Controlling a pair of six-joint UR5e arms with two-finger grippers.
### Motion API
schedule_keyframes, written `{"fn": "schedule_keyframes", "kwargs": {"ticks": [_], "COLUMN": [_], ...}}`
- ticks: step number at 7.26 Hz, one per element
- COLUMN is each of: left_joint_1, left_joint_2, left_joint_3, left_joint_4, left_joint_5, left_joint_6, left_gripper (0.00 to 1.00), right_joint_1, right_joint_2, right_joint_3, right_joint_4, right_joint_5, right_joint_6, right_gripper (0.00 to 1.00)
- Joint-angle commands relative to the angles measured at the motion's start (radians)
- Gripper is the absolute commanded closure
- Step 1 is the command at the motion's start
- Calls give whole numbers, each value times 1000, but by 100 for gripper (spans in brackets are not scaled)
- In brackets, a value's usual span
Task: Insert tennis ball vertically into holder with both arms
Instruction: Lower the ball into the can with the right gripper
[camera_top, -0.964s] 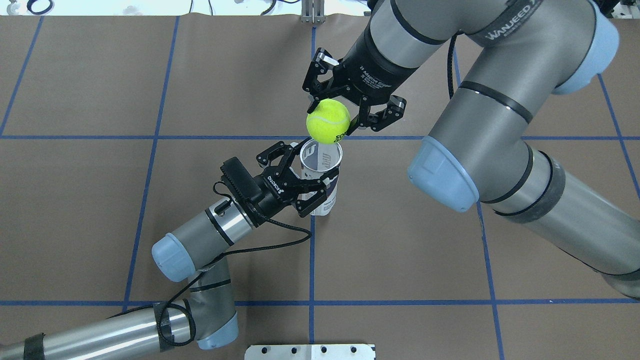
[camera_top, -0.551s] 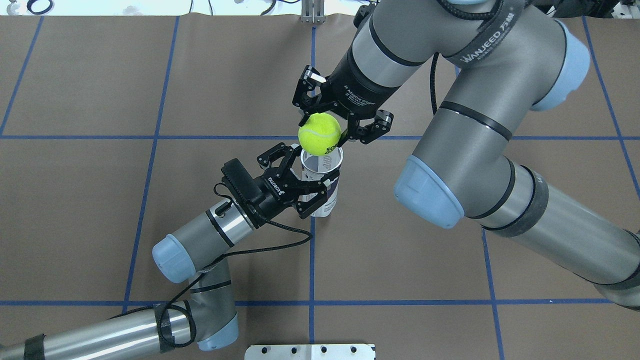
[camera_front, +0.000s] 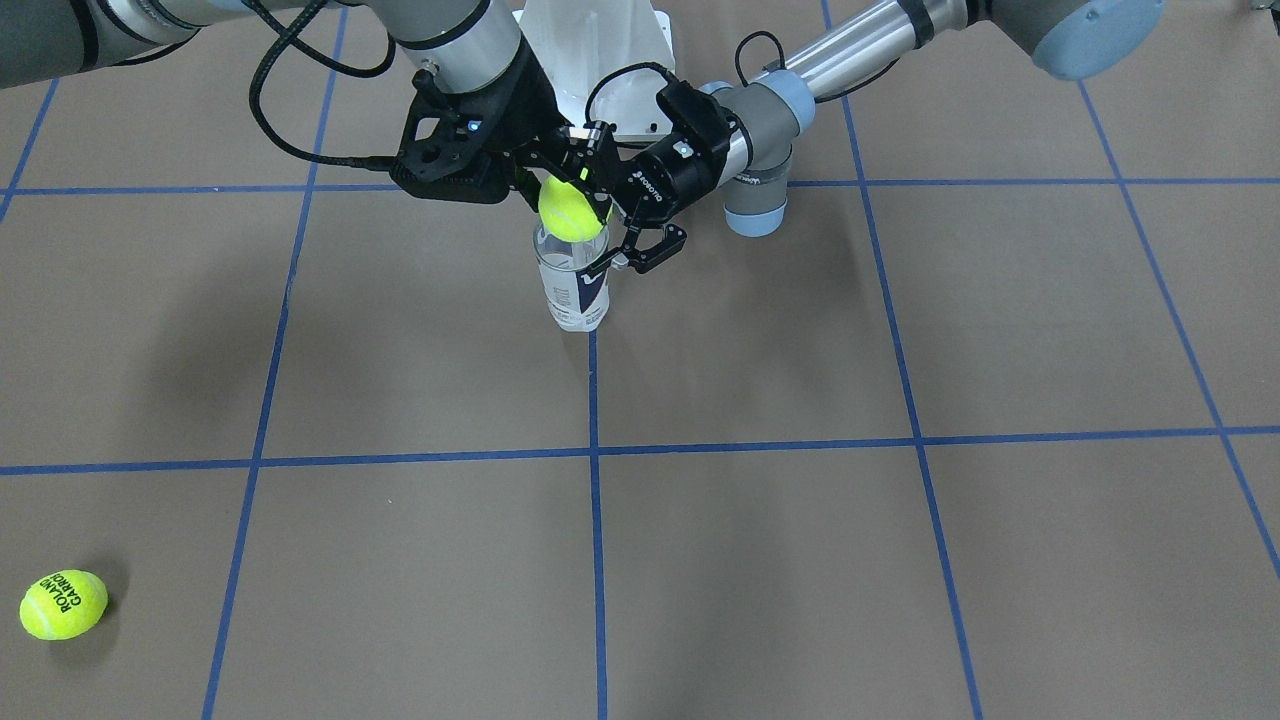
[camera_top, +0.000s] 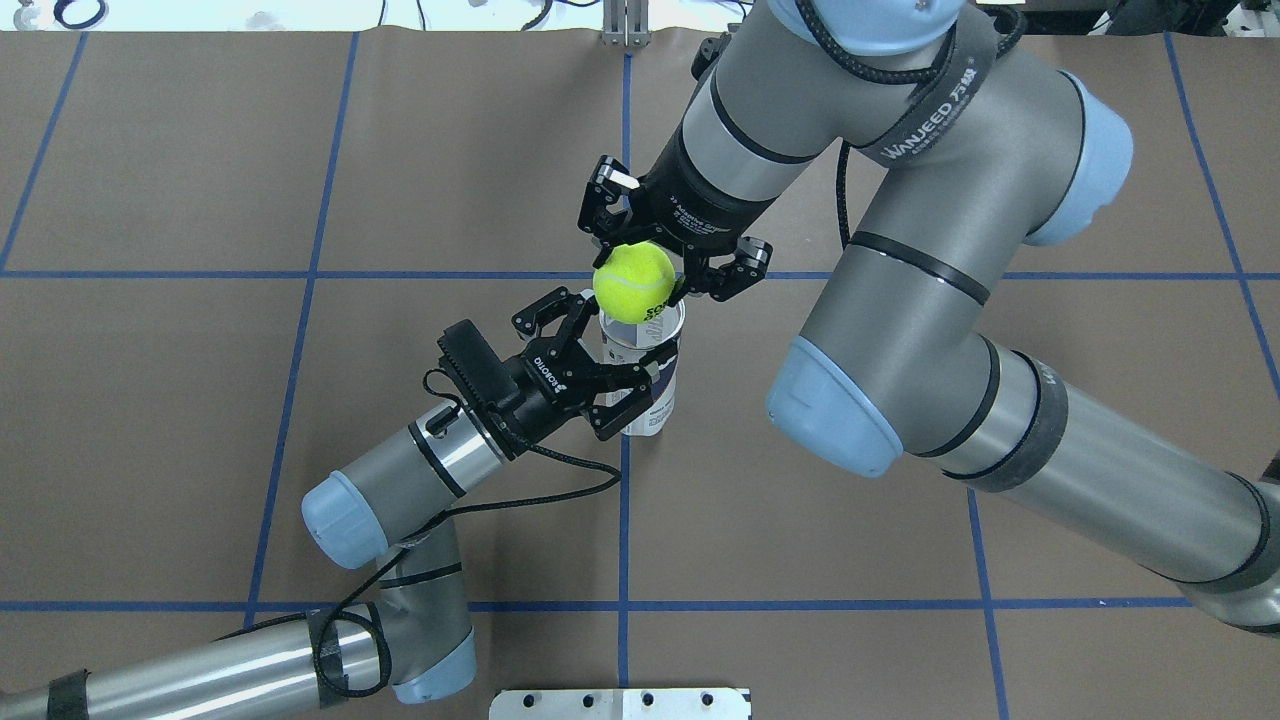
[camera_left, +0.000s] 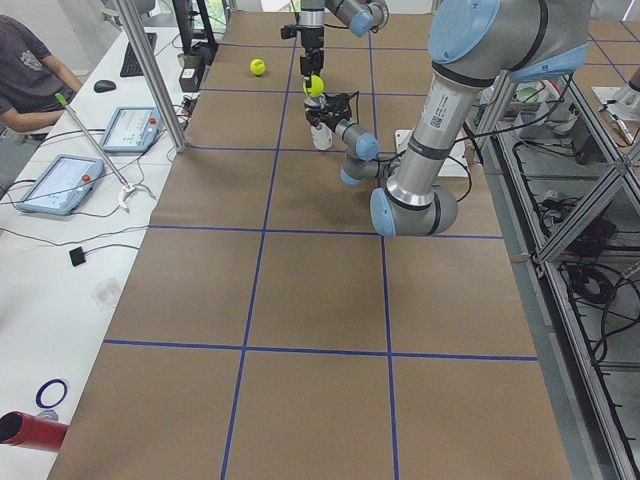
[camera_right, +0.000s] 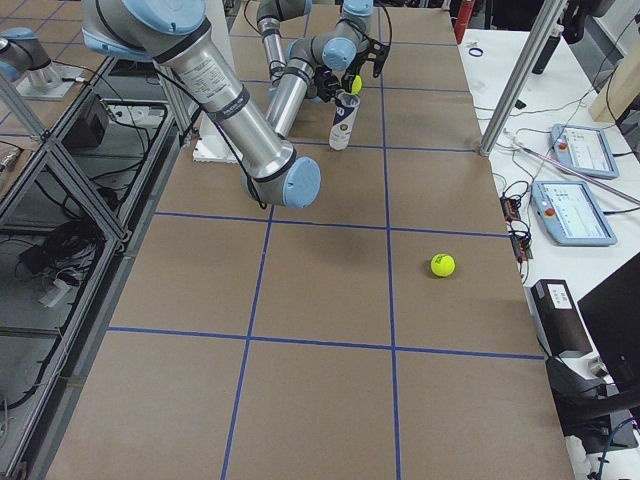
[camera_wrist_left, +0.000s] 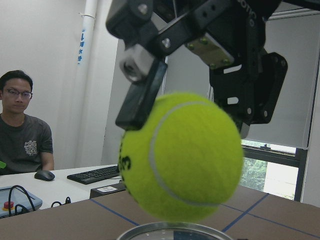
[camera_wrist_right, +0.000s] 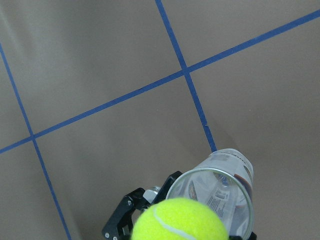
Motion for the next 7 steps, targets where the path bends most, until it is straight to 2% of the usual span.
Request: {"fn": "schedule_keyframes", "kwargs": {"ticks": [1, 6, 7], "left_joint_1": [3, 4, 4], "left_joint_2": [1, -4, -5], "left_joint_3": [0, 0, 0], "left_joint_4": [-2, -2, -2], "left_joint_5": [0, 1, 0], "left_joint_6": [0, 0, 0], "left_gripper": [52, 50, 50], "right_joint_1": [-9, -14, -14], "right_joint_2": [6, -11, -19], "right_joint_3": [-17, -25, -23], "right_joint_4": [0, -1, -1], "right_joint_5": [-7, -23, -23], "right_joint_6": [0, -9, -9], "right_gripper": [100, 100, 79]}}
